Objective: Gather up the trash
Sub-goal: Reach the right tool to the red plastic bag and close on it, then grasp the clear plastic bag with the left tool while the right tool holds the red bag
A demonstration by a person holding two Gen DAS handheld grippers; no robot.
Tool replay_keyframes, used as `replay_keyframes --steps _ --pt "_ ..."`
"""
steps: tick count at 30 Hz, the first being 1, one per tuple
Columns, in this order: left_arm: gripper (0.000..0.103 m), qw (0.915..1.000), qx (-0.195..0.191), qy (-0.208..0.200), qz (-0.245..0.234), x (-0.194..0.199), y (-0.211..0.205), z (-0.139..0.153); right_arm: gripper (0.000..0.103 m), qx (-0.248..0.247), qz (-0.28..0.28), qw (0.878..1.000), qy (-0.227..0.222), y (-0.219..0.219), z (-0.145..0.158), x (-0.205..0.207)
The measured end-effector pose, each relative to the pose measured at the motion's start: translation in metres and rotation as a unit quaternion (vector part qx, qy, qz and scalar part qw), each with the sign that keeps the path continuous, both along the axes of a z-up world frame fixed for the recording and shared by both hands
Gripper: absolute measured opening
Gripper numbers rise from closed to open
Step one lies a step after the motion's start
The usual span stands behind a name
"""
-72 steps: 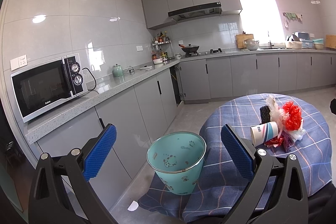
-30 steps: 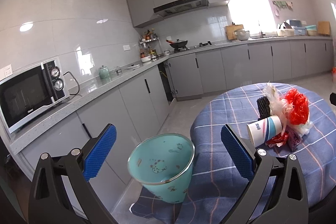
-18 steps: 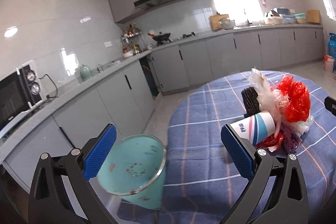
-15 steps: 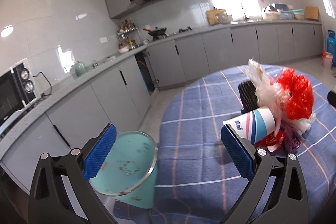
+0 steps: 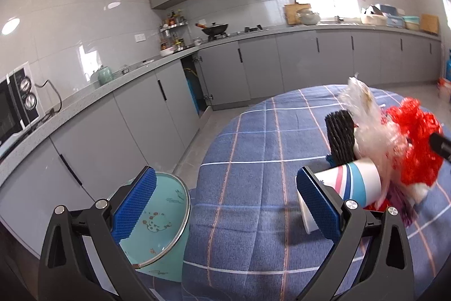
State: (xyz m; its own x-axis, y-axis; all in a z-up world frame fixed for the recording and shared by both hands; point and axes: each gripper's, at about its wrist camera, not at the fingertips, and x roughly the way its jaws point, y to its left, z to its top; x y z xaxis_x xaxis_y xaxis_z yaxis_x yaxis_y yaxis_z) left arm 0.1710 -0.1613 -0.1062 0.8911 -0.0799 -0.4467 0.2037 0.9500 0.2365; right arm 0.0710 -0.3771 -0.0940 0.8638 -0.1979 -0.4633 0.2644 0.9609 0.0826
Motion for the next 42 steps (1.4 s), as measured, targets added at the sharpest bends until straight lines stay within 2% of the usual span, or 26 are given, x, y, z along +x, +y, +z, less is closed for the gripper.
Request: replay_keyframes --steps 2,3,4,7,8,13,17,25,29,36,37,39,40,42 --pt "0.098 1.0 -0.004 0.007 -0.001 -0.002 0.0 -0.003 0.072 0.008 0.008 1.0 0.007 0.0 -0.004 0.004" --pt "0.098 1.0 -0.003 0.008 -0.002 -0.003 -0.001 -0.004 0.06 0.011 0.015 1.0 0.011 0.0 -0.005 0.006" --pt "0.098 0.9999 -0.003 0.01 -0.003 -0.003 -0.001 -0.005 0.041 0.015 0.026 0.999 0.02 0.001 -0.006 0.008" --pt "0.098 0.9999 -0.007 0.01 -0.004 -0.006 -0.001 -0.003 0.022 0.018 0.044 0.999 0.023 0.005 -0.005 0.006" --pt "0.098 0.9999 -0.008 0.007 -0.005 -0.008 -0.002 0.0 0.02 0.018 0.047 0.999 0.021 0.006 -0.002 0.005" --pt "0.098 0.9998 -0.012 -0.006 -0.017 -0.012 -0.01 0.013 0.017 0.002 0.053 0.999 -0.011 0.013 0.018 -0.009" --pt "0.098 0.9994 -0.016 -0.009 -0.031 -0.013 -0.023 0.018 0.017 -0.031 0.027 0.999 -0.033 0.007 0.03 -0.016" --pt "0.098 0.9973 -0.011 -0.014 -0.071 -0.002 -0.079 0.027 0.017 -0.022 -0.036 0.999 -0.029 -0.048 0.023 -0.007" --pt "0.098 0.9962 -0.006 0.002 -0.087 0.007 -0.112 0.021 0.017 -0.018 -0.052 0.998 -0.026 -0.064 0.019 -0.006" --pt "0.097 0.9959 0.005 0.03 -0.085 0.027 -0.141 0.002 0.017 -0.004 -0.057 0.998 -0.019 -0.078 0.007 -0.002" --pt "0.095 0.9956 0.006 0.036 -0.086 0.028 -0.143 -0.001 0.017 -0.004 -0.056 0.998 -0.02 -0.078 0.007 -0.002" --pt "0.083 0.9951 0.006 0.046 -0.088 0.029 -0.145 -0.007 0.017 -0.004 -0.053 0.998 -0.022 -0.079 0.005 -0.004" --pt "0.072 0.9945 0.005 0.054 -0.09 0.03 -0.146 -0.01 0.017 -0.004 -0.052 0.998 -0.022 -0.078 0.004 -0.005" --pt "0.059 0.9932 -0.001 0.067 -0.096 0.031 -0.147 -0.013 0.017 -0.003 -0.049 0.999 -0.021 -0.076 0.003 -0.005"
